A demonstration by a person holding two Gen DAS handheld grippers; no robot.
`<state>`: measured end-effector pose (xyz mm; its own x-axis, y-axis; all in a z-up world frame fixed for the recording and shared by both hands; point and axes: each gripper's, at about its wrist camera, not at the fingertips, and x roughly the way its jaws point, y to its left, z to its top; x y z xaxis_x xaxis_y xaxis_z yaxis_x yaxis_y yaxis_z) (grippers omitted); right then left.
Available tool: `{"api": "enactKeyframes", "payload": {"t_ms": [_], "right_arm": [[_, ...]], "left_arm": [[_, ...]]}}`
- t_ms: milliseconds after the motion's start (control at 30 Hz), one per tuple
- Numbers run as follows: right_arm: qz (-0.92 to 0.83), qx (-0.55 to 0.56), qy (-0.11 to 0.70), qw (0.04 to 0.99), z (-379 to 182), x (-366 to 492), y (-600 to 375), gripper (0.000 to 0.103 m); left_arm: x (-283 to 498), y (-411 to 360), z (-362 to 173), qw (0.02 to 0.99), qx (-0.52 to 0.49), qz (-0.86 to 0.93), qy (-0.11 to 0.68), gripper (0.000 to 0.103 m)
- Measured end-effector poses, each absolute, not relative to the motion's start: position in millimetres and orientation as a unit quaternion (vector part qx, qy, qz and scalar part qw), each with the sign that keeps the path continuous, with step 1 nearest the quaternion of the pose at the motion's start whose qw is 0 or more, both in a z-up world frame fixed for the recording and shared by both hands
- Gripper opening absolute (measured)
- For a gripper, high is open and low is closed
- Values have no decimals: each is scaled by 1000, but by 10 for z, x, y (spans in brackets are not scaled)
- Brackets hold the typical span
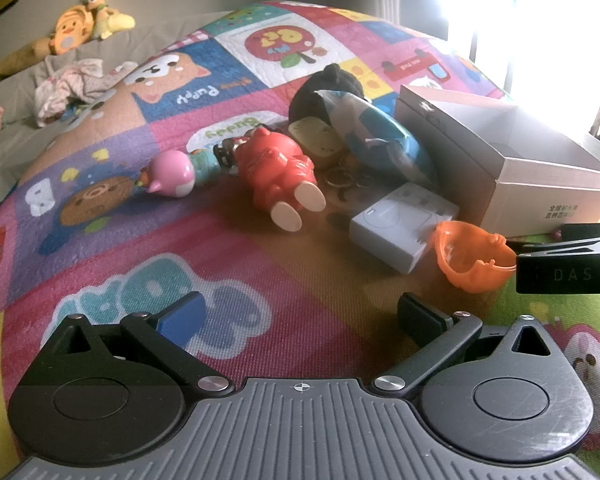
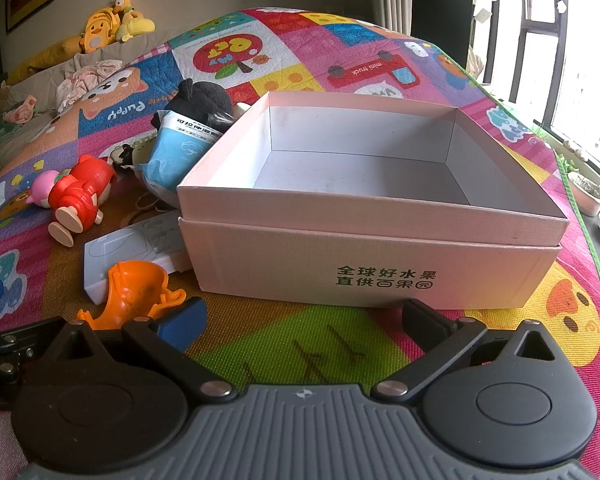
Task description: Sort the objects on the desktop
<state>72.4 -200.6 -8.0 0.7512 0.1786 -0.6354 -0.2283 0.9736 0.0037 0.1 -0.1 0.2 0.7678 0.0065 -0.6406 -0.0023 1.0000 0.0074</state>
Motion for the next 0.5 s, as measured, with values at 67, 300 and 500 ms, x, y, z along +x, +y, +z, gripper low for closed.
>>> {"api": "enactKeyframes", "payload": {"t_ms": [67,300,500], "right_arm": [[109,-37,335,935,-81,725,-2004,103],[109,-37,335,935,-83,725,-2002,103],[109,-37,336,935,-84,726,-2001,103]], "left_arm": [[2,-2,1,940,3,3,341,103],[-19,5,12,940,4,3,341,103],[-22,9,15,940,3,3,341,103]]}}
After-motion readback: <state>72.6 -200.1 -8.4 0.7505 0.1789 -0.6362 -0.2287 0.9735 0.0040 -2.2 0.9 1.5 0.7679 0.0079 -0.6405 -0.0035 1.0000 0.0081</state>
